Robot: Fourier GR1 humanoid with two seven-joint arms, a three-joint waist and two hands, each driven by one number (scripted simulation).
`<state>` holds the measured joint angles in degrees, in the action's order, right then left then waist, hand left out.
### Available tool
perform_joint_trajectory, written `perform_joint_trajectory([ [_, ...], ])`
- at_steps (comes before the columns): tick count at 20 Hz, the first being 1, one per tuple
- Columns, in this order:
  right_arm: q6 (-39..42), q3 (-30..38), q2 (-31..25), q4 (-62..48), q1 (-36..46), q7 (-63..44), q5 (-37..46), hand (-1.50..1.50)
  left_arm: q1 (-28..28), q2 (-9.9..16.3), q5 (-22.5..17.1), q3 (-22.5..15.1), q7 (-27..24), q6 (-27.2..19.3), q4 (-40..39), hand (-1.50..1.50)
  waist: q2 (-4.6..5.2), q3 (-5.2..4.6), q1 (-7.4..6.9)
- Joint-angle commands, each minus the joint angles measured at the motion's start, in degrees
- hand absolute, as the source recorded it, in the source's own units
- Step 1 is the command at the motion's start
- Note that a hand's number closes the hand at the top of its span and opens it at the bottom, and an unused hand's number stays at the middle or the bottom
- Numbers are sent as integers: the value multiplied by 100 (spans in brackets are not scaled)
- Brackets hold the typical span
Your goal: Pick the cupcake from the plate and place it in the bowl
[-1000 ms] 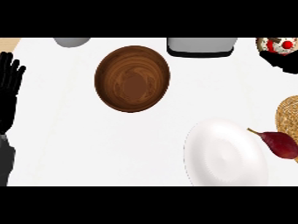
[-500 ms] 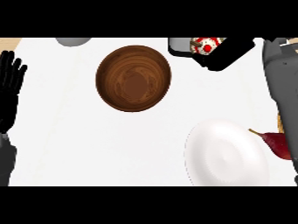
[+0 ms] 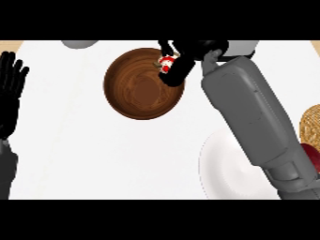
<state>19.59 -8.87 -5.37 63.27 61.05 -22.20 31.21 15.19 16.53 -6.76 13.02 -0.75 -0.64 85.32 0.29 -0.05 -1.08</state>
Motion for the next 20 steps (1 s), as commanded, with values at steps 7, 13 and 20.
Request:
perform_joint_trajectory([
  [7,-1858,-350,530,-2127,-118,153,591,150,127,-98,53,-114,57,-36,38,0,27,3,-96],
  [13,-2466,-433,535,-2664,41,542,-811,-150,286,-156,23,-248,357,-24,146,0,34,7,-197],
  [20,-3802,162,537,-2703,-98,1866,-1363,-150,345,-18,-4,9,-29,39,-270,0,55,5,-99],
])
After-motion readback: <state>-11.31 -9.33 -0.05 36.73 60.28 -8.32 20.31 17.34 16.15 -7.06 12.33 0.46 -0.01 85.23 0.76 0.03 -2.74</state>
